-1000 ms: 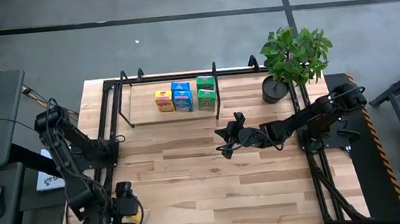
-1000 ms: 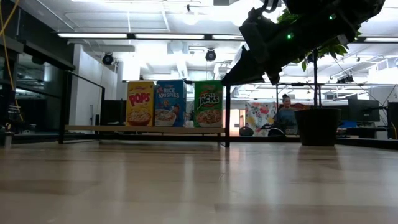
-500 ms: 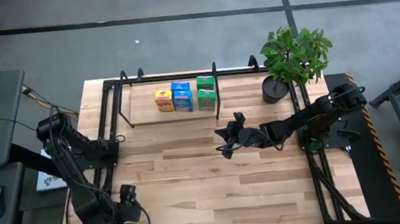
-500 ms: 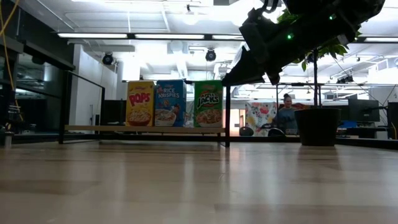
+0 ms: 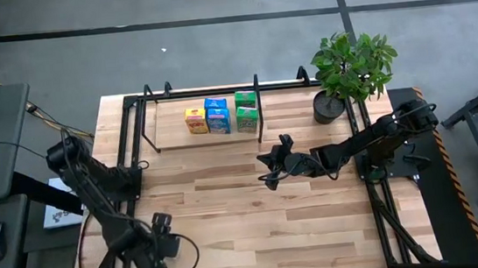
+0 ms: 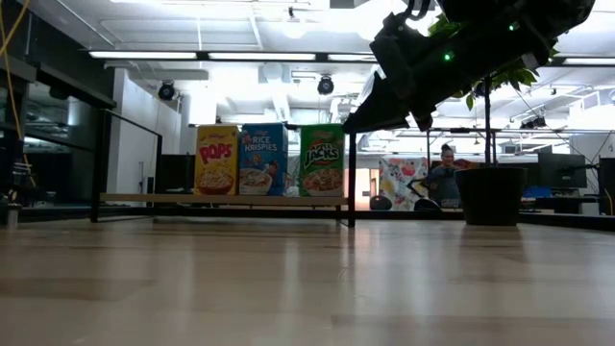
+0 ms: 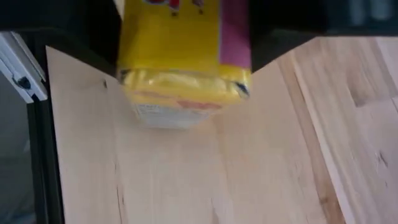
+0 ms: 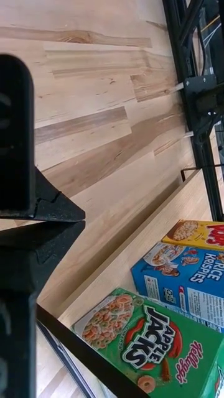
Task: Stack cereal on shelf
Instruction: Put the yellow cereal box aligned with the other yellow cereal box on the shelf
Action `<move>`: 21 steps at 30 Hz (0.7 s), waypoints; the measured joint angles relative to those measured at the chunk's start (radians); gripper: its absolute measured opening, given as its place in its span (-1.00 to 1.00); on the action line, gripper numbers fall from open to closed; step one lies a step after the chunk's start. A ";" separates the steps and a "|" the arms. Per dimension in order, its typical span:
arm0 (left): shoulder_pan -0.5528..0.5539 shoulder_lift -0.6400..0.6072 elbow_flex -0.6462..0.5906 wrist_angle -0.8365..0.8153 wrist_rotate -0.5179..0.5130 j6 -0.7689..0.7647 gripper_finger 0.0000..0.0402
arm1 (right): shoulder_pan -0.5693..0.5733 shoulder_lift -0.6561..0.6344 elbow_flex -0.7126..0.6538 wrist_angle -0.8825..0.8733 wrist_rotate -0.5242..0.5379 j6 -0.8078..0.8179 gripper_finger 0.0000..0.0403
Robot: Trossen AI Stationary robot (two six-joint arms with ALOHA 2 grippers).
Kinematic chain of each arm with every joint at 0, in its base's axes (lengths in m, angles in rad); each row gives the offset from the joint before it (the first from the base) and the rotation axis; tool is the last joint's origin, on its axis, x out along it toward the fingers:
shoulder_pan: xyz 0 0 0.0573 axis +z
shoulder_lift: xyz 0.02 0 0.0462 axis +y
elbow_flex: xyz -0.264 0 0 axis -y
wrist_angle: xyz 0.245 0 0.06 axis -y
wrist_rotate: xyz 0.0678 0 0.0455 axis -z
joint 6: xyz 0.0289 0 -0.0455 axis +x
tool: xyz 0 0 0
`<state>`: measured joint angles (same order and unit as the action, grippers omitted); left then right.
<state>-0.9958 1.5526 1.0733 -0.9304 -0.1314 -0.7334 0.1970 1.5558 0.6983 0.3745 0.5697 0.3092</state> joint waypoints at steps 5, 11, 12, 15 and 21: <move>0.072 -0.050 0.000 0.000 0.003 0.127 -0.21 | -0.001 0.000 0.000 -0.012 0.000 -0.003 -1.00; 0.239 -0.167 0.052 -0.052 -0.061 0.399 -0.39 | -0.003 0.000 0.000 -0.029 0.001 -0.003 -1.00; 0.271 -0.186 0.075 -0.074 -0.104 0.460 -0.39 | -0.003 0.000 0.000 -0.029 0.001 -0.003 -1.00; 0.377 -0.233 0.141 -0.120 -0.293 0.639 -0.39 | -0.003 0.000 0.000 -0.036 0.000 -0.003 -1.00; 0.757 -0.278 0.174 -0.139 -0.337 0.881 -0.38 | -0.003 0.000 0.000 -0.041 0.003 -0.001 -1.00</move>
<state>-0.2386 1.2748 1.2469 -1.0698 -0.4682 0.1475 0.1944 1.5558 0.6983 0.3332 0.5724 0.3083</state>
